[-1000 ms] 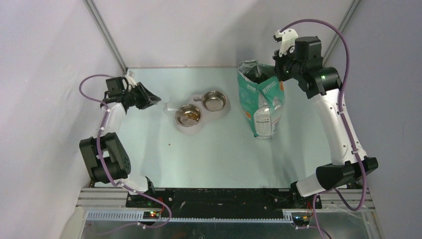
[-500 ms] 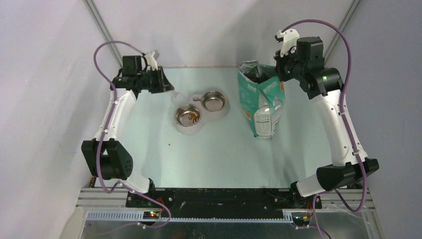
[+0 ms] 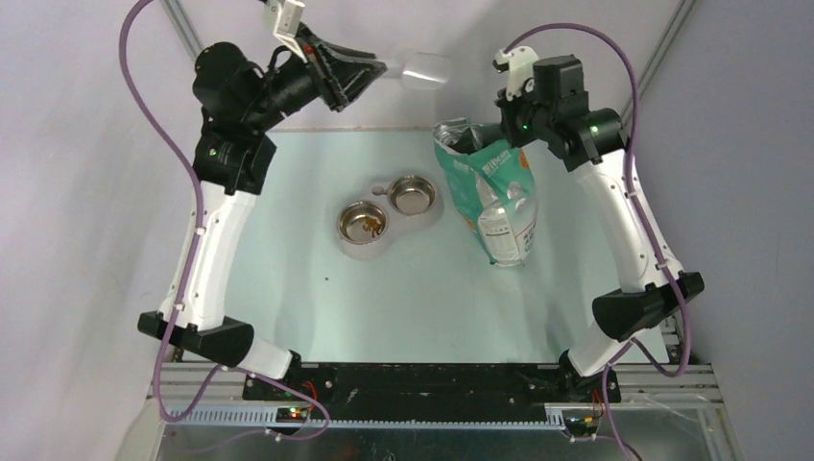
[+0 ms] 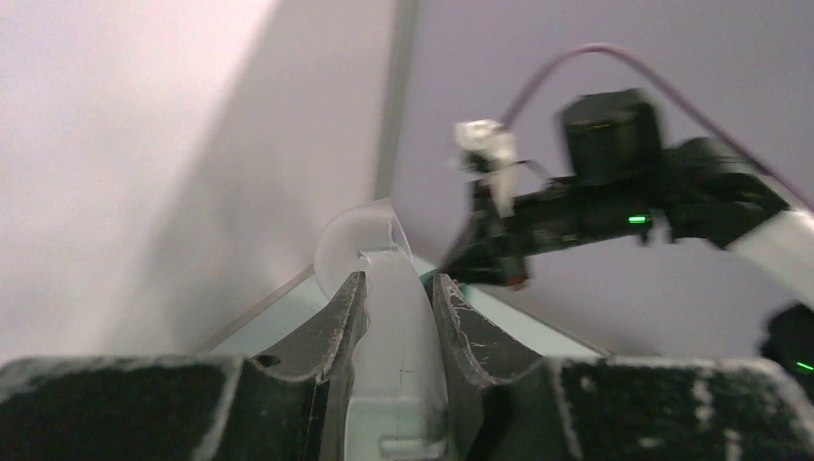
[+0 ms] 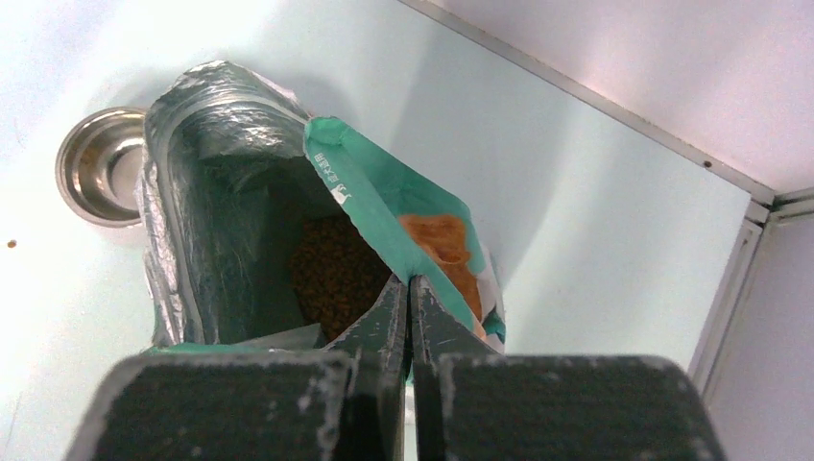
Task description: Serve the pet food
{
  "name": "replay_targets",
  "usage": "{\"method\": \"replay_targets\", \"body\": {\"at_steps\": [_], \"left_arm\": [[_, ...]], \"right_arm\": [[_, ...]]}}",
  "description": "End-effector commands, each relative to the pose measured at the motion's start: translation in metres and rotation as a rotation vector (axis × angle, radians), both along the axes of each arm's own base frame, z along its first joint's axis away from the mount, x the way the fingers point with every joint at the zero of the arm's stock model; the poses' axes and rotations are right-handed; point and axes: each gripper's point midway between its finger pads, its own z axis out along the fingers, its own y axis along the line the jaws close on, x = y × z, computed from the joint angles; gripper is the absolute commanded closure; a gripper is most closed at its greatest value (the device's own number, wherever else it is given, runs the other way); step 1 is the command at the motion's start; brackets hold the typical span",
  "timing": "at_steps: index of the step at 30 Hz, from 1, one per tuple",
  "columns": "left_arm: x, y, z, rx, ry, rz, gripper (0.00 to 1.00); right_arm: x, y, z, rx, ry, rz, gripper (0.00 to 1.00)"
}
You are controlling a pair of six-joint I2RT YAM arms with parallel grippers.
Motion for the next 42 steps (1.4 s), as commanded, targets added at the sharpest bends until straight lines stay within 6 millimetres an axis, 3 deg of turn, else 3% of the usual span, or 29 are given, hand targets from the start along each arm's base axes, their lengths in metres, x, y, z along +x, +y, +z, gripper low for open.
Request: {"method": "replay_targets", "body": {"at_steps": [1, 5, 11, 18, 20, 24, 26, 31, 38, 42], "left_arm": [[-0.001, -0.051, -0.040, 0.081, 0.105, -0.199, 1.00], [-0.003, -0.077, -0.068, 0.164, 0.149, -0.248, 1.00], [0.005, -0.081, -0.099, 0.267, 0.181, -0.184, 1.00], [0.019, -0.088, -0.136, 0.373, 0.256, -0.113, 1.00], [0.027, -0.091, -0.147, 0.380, 0.299, -0.060, 1.00], [0.039, -0.096, -0.170, 0.385, 0.352, 0.053, 1.00], [0.051, -0.090, -0.193, 0.408, 0.381, 0.166, 1.00], [0.065, -0.093, -0.220, 0.382, 0.427, 0.265, 1.00], [0.082, -0.114, -0.269, 0.319, 0.535, 0.307, 1.00], [0.086, -0.128, -0.295, 0.343, 0.547, 0.310, 1.00]], "right_arm": [[0.017, 0.022, 0.088, 0.132, -0.273, -0.010, 1.00], [0.019, 0.033, 0.082, 0.149, -0.248, 0.004, 1.00], [0.012, 0.044, 0.074, 0.161, -0.211, 0.036, 1.00], [-0.020, 0.069, 0.063, 0.153, -0.178, 0.155, 1.00], [-0.035, 0.082, 0.058, 0.154, -0.159, 0.195, 1.00], [-0.049, 0.091, 0.046, 0.161, -0.118, 0.205, 1.00], [-0.050, 0.090, 0.037, 0.160, -0.090, 0.195, 1.00], [-0.045, 0.090, 0.016, 0.152, -0.021, 0.160, 1.00], [-0.027, 0.083, -0.018, 0.194, 0.116, 0.055, 1.00], [-0.027, 0.079, -0.040, 0.178, 0.171, 0.032, 1.00]]}}
